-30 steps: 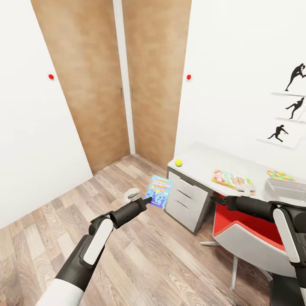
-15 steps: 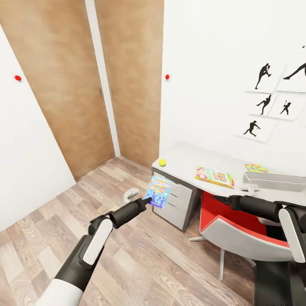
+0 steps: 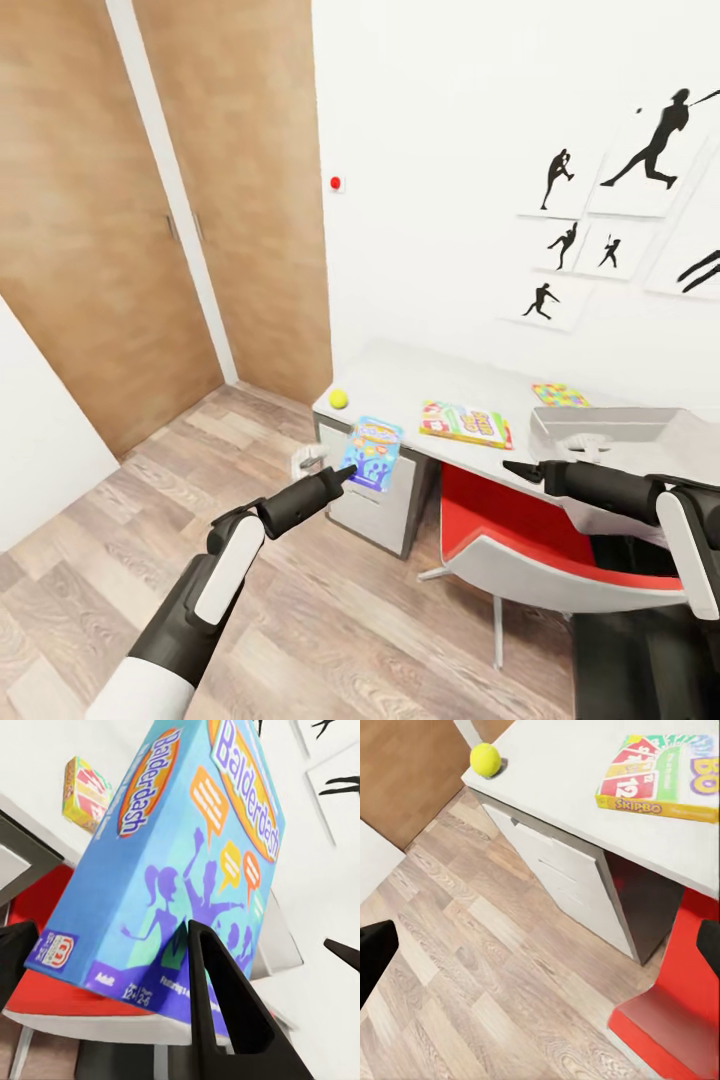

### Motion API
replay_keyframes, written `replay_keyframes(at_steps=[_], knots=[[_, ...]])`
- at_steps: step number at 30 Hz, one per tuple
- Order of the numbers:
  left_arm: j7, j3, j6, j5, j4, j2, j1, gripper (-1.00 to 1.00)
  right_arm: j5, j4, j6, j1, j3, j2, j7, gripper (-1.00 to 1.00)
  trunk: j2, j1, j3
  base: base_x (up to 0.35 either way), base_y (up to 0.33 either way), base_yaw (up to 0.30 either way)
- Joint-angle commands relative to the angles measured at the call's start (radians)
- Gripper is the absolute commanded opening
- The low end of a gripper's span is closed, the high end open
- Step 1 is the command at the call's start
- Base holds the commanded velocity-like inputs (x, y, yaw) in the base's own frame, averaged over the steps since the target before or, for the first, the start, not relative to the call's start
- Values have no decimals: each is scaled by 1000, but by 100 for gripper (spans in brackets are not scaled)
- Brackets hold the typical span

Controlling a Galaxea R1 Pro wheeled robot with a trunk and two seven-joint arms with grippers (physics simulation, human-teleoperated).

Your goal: Put all the toys in the child's room - the three board games (two on the bed and one on the table), the two jigsaw puzzles on the table, and the tennis ball on the table - inside the toy box on the table in the child's room.

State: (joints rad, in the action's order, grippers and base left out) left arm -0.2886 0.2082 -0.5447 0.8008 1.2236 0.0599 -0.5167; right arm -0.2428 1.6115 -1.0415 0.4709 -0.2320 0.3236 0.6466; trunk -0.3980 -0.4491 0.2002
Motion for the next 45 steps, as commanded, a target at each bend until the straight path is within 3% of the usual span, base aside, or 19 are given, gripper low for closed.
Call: replay_keyframes(at_steps=[1, 19, 27, 37, 45], knots=[[-1, -1, -6, 9, 1, 1, 0, -100, 2, 0, -6, 1, -1, 0, 5, 100, -2, -1, 2, 133, 0, -281], [-6, 1, -6, 10, 6, 5, 3, -100, 1, 1, -6, -2, -1, 1, 10, 100, -2, -1, 2, 29, 0, -281], [-8, 0, -7, 13, 22, 5, 3, -100, 2, 1, -6, -2, -3, 2, 104, 100, -2, -1, 2, 1, 0, -270], [-6, 1, -7, 82, 58, -5, 10, -100, 2, 1, -6, -2, -27, 3, 150, 100, -2, -1, 2, 5, 3, -84], [-7, 1, -8, 98, 63, -7, 12, -100, 2, 1, -6, -2, -34, 4, 156, 100, -2, -1, 2, 142, 104, -17]])
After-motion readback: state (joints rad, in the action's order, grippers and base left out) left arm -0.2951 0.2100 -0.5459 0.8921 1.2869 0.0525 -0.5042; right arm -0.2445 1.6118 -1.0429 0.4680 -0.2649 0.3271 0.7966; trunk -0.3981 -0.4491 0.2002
